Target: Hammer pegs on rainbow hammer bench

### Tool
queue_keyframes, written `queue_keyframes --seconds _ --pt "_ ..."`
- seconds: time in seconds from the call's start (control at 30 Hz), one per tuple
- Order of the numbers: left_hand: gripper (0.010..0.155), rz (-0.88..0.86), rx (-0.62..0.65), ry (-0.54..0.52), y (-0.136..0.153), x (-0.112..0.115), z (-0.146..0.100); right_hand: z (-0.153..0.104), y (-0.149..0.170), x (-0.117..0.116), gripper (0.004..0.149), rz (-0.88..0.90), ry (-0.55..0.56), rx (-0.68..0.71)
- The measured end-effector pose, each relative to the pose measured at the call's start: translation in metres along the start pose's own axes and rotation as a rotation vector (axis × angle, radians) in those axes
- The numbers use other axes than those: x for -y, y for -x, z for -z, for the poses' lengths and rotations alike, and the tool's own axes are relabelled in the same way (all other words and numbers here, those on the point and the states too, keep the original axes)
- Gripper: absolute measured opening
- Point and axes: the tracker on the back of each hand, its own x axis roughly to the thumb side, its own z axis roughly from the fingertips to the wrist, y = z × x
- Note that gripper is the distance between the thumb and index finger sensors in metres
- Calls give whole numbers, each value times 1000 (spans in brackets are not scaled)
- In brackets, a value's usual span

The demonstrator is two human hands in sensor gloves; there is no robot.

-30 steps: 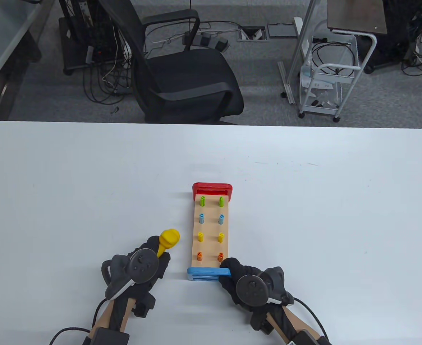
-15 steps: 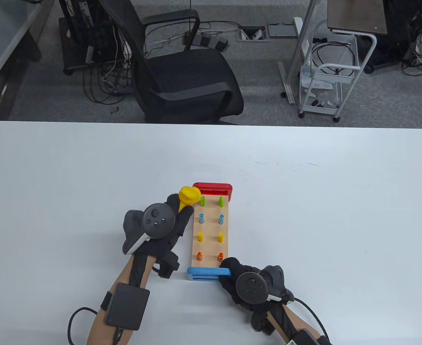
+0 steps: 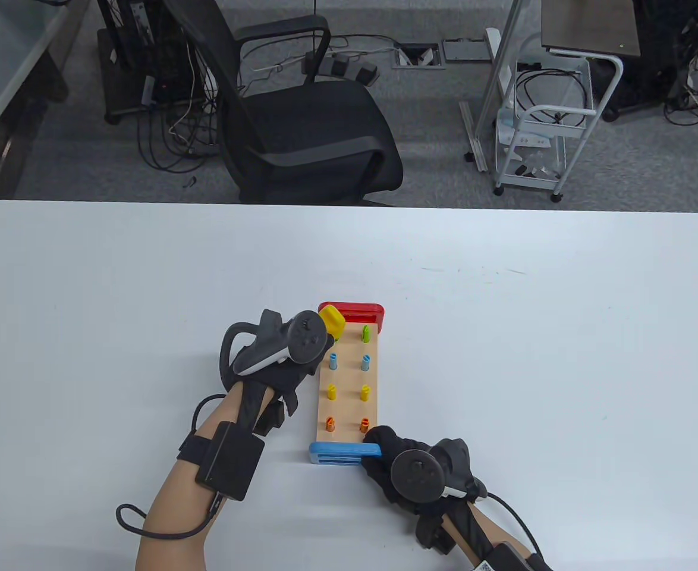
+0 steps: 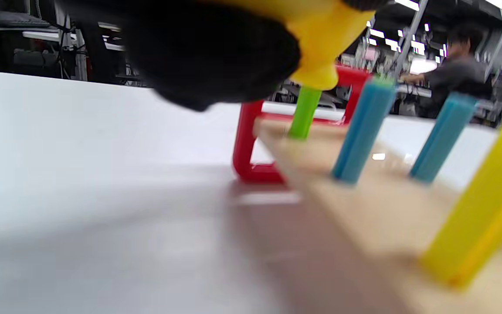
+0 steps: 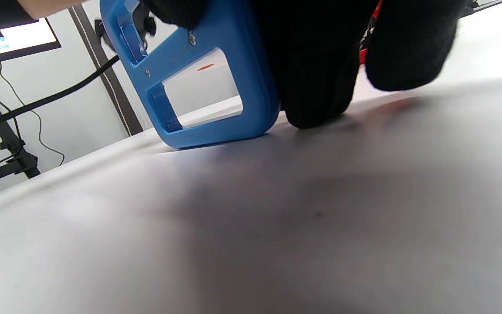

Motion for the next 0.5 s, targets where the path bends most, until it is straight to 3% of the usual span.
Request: queue_keyframes --seconds 0.03,0.13,0.17,0.23,0.27,0.3,0.33,0.43,0.47,0.5 --pt "69 -35 26 -2 0 -6 -3 0 0 0 51 1 1 0" --pt "70 -146 58 -140 2 -15 -10 0 0 0 51 0 1 0" --pt "70 -130 51 -141 4 -8 -7 0 0 0 51 0 2 -1" --pt "70 48 34 28 6 13 4 0 0 0 51 -1 2 -2" --pt "70 110 26 44 8 10 0 0 0 0 51 -1 -1 -3" --pt "70 39 38 -29 8 6 2 0 0 0 51 -1 -1 -3" --pt "70 -12 39 -16 8 -3 0 0 0 0 51 0 -2 -3" --pt "70 -131 77 -112 12 -13 -5 0 0 0 51 0 -1 -3" --pt "70 -121 79 -104 13 -9 -4 0 0 0 51 0 -1 -3" --pt "70 -39 63 -27 14 3 2 0 0 0 51 0 -1 -3"
